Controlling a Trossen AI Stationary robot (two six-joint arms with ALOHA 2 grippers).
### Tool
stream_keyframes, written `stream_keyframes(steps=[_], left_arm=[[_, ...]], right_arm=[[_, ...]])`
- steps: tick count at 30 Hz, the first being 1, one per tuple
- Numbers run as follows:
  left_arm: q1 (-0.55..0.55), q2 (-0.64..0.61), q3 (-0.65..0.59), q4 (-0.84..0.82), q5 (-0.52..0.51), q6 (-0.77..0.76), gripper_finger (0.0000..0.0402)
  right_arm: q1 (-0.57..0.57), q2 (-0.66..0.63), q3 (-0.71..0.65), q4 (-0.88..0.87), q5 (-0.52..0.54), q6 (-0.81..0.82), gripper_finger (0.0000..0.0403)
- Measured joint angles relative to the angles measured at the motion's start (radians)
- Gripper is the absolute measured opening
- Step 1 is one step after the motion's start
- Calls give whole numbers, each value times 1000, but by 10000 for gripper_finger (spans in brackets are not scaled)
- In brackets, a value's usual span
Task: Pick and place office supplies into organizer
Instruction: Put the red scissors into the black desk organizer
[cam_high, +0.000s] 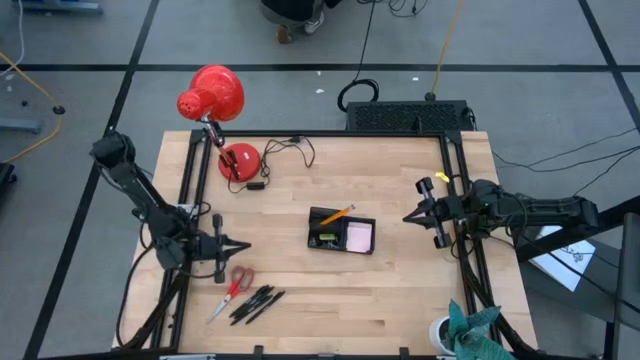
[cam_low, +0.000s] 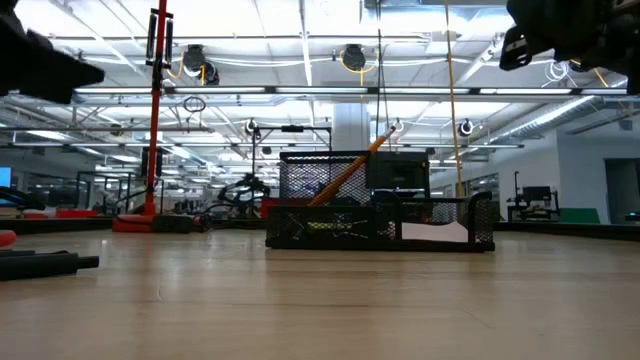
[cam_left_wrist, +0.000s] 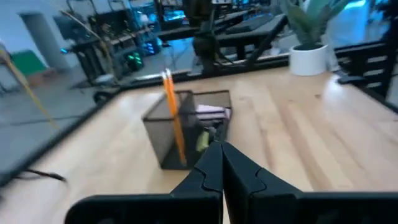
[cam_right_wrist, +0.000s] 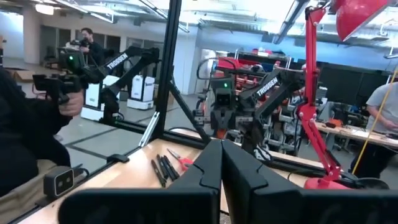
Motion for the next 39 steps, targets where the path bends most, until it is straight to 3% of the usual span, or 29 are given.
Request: stream_keyframes(steps=[7,12,17,21,25,31,34,39], left_arm=[[1,0,-68,32,168,-51,1],[94,0,-60,12,248,78,1],[358,-1,-56,15,499,218,1],[571,-2,-71,109,794,274,0],[708,-36,-105,262,1039,332,0],[829,-109,-105,265,1254,244,0],[826,-113,-105,280,1290,192,0],[804,-112,-105,258,1196,98,4]], right_arm=[[-5,17,0,-42,-1,0,0],[-5,55,0,-49,0,-2,0],[-5,98,0,-21,1,-1,0],[-5,109,0,-19,2,-1,0],[-5,105,0,-19,1,-1,0],[-5,100,0,-21,2,-1,0],[-5,99,0,-19,2,-4,0],[-5,99,0,-14,6,-20,0]])
